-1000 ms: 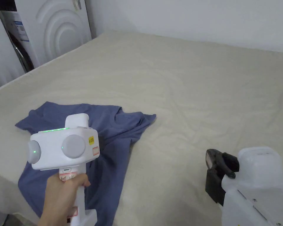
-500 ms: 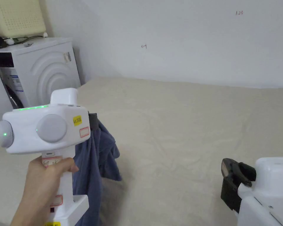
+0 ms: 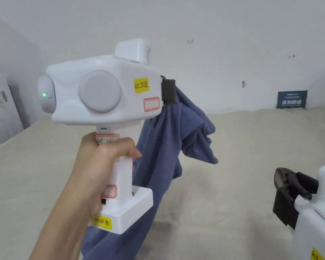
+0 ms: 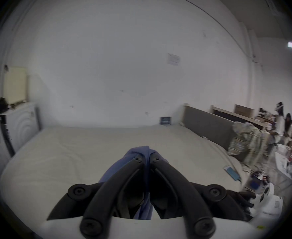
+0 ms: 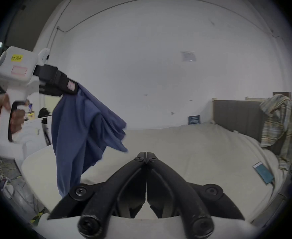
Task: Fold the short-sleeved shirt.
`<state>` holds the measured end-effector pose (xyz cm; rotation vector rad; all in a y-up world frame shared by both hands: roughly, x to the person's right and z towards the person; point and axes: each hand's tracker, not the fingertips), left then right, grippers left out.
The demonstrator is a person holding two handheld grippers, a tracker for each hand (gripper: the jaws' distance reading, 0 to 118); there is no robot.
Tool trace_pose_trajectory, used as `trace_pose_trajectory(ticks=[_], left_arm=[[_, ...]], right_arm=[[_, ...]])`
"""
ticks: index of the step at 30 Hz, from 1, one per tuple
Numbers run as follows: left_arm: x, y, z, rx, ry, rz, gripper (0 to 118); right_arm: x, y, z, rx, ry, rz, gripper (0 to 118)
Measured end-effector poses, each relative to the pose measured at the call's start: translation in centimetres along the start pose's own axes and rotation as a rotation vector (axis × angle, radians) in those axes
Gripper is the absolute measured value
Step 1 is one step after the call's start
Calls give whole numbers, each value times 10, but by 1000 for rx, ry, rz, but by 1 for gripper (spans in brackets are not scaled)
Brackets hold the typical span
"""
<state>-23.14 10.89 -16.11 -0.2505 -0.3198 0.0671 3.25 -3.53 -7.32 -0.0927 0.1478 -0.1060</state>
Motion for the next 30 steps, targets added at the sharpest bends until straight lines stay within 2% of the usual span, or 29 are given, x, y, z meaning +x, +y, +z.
trace_pose_trajectory(ticks=[3, 6, 10, 14, 18, 19, 21, 22, 23, 28, 30], left_arm=[[30, -45, -40, -119, -76, 28, 4], [49, -118, -79, -283, -148, 108, 4], [61, -219, -125, -550, -169, 194, 4], [71, -259, -132, -607, -139, 191, 4], [68, -253, -132, -574, -142, 172, 6], [66, -250, -134, -579, -146, 174, 16], [62, -250, -135, -586, -142, 174, 82], [60, -250, -134, -580, -127, 167, 110], [56, -248, -129, -573, -113, 162, 118], [24, -222, -96, -505, -77, 207, 117], [7, -209, -77, -452, -31, 204, 111]], right_arm=[[19, 0, 5, -4, -40, -14, 0], [32, -7, 6, -28, -58, -28, 0], [43, -23, -1, -95, -87, -3, 0], [51, -35, -6, -141, -88, -3, 0], [58, -40, -11, -166, -97, -16, 0], [59, -41, -12, -169, -96, -24, 0], [59, -40, -13, -175, -91, -40, 0], [58, -40, -13, -177, -83, -45, 0], [58, -40, -13, -179, -81, -45, 0], [48, -39, -17, -193, -56, -33, 0], [41, -40, -18, -197, -38, -29, 0]])
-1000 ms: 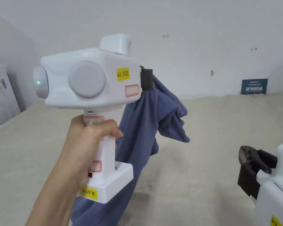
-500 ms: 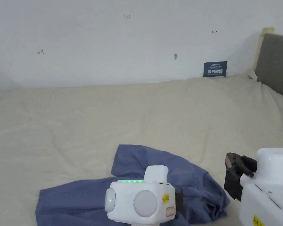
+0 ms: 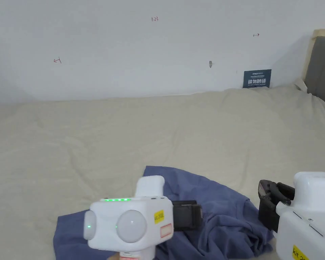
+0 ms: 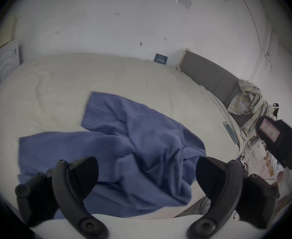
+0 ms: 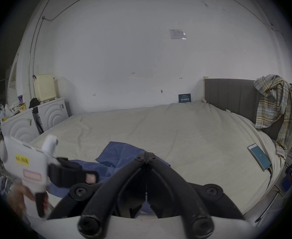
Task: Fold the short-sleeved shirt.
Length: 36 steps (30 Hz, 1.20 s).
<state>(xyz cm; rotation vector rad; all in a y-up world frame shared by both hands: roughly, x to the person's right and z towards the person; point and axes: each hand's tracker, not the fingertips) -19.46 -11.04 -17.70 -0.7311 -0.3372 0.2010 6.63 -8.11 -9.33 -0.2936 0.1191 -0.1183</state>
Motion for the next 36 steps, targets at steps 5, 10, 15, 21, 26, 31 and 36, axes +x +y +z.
trace_pose_trajectory(ticks=[5, 10, 15, 21, 26, 31, 36], left_arm=[[-52, 12, 50, 67, 172, 27, 29], [-118, 5, 70, 27, 338, 106, 1], [-174, -14, 63, -47, 329, 243, 0], [-198, -13, 34, -84, 360, 252, 0], [-221, 9, 3, -166, 389, 223, 95], [-239, 26, -14, -164, 433, 219, 112], [-246, 23, -41, -230, 383, 258, 88]], right_arm=[[-22, -1, -9, -23, 52, 31, 0], [-42, -6, -22, -55, 111, 29, 0], [-59, -10, -35, -85, 135, 57, 0], [-66, -12, -52, -118, 144, 68, 0], [-67, -12, -68, -149, 133, 94, 0], [-64, -8, -80, -159, 138, 83, 0], [-65, -3, -97, -165, 134, 80, 0]])
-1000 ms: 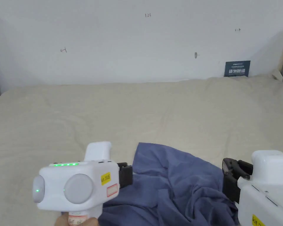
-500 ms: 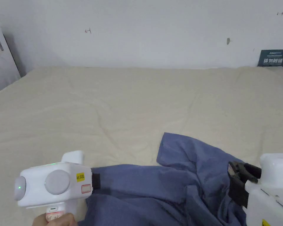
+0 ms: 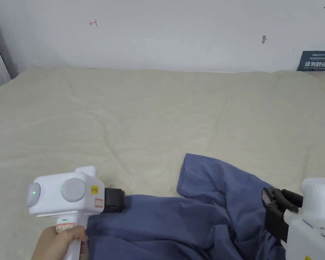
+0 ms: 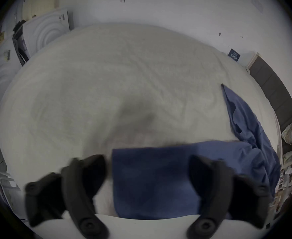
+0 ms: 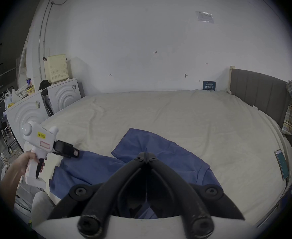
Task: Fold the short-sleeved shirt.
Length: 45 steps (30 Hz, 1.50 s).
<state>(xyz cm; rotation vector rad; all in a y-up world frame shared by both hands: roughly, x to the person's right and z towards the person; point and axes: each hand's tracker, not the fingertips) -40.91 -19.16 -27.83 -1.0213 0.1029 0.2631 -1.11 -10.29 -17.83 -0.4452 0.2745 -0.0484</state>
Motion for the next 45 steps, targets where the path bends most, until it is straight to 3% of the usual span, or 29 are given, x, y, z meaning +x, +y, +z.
trace_pose_trajectory(ticks=[1, 2, 4, 5, 9, 11, 17, 21, 22, 23, 24, 25, 29, 36, 38, 42, 43, 45], left_arm=[[6, -5, -6, 0, 32, -13, 81], [13, -9, -3, 37, 166, -71, 77], [24, -9, 4, 47, 141, -130, 58], [27, -10, 8, 36, 125, -105, 35], [38, -9, 7, 34, 111, -112, 4], [44, -10, 9, 31, 160, -189, 4], [35, -1, 41, 91, 22, -92, 4], [40, 1, 57, 132, 35, -109, 4], [40, 2, 58, 140, 27, -110, 4], [40, 2, 59, 147, 18, -106, 4], [41, 1, 59, 152, 13, -106, 4], [42, 0, 60, 156, 15, -104, 4], [44, -3, 58, 147, 24, -128, 4], [41, -3, 53, 139, 16, -111, 4], [40, -3, 51, 130, 12, -104, 4], [39, -4, 46, 115, 21, -116, 4], [39, -4, 45, 109, 25, -125, 4], [38, -5, 45, 104, 30, -123, 4]], right_arm=[[0, 1, -3, 0, 1, -1, 0], [1, 2, -5, 0, -1, -4, 0], [3, 3, -10, -5, 0, -14, 0], [5, 3, -13, -9, 1, -21, 0], [11, 2, -18, -22, -2, -40, 0], [16, 0, -17, -29, -4, -47, 0], [40, 5, -18, -54, 0, -103, 0], [56, 24, -32, -96, 35, -77, 1], [59, 29, -38, -100, 32, -79, 14], [61, 34, -43, -111, 30, -72, 49], [62, 39, -50, -122, 25, -61, 75], [65, 42, -57, -121, 27, -64, 91], [70, 58, -98, -251, 111, -17, 93], [94, 46, -223, -615, 92, 10, 92], [95, 34, -245, -703, 29, -3, 92], [86, 27, -247, -687, 29, 120, 91], [90, 32, -247, -693, 29, 113, 89], [91, 35, -245, -682, -3, 148, 66]])
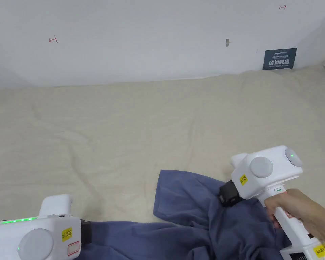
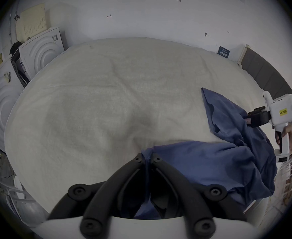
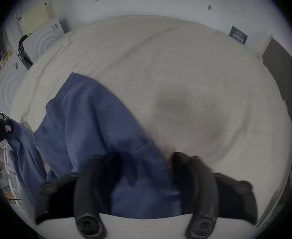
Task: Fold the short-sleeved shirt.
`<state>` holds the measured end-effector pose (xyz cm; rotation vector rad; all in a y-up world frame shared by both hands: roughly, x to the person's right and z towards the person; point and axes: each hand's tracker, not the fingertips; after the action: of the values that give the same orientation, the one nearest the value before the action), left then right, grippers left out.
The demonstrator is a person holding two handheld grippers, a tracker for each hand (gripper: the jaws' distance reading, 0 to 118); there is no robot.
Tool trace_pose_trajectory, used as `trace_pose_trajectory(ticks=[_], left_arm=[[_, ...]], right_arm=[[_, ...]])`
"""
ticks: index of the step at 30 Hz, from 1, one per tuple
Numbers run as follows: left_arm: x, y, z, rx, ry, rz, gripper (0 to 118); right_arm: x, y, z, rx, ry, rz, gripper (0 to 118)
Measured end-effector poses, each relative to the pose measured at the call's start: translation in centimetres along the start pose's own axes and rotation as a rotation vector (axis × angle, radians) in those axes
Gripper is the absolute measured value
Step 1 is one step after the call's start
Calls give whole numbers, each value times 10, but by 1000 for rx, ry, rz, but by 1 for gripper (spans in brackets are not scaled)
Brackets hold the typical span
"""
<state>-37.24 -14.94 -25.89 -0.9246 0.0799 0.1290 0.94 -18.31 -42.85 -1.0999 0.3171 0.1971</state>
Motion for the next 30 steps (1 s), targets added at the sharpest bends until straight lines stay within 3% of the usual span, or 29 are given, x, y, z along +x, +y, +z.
trace_pose_trajectory(ticks=[1, 2, 3, 8, 15, 26, 30], left_arm=[[-1, -1, 0, 3, -5, 5, 4], [-1, -1, 1, 7, -11, 15, 4], [-2, -1, 2, 6, -17, 28, 4], [-5, 0, 12, 19, -8, 31, 4], [-11, 25, 48, 113, -35, 68, 4], [1, 135, 127, 388, 101, -14, 4], [7, 181, 160, 527, 121, -8, 4]], right_arm=[[2, 0, 2, 7, -10, -6, 51], [4, -1, 5, 12, -11, -3, 22], [6, -1, 6, 13, -7, -9, 1], [16, -4, 21, 20, 36, -88, 1], [45, 1, 99, 195, 99, -199, 1], [114, 36, 252, 484, -8, -262, 1], [137, 55, 298, 568, 35, -322, 1]])
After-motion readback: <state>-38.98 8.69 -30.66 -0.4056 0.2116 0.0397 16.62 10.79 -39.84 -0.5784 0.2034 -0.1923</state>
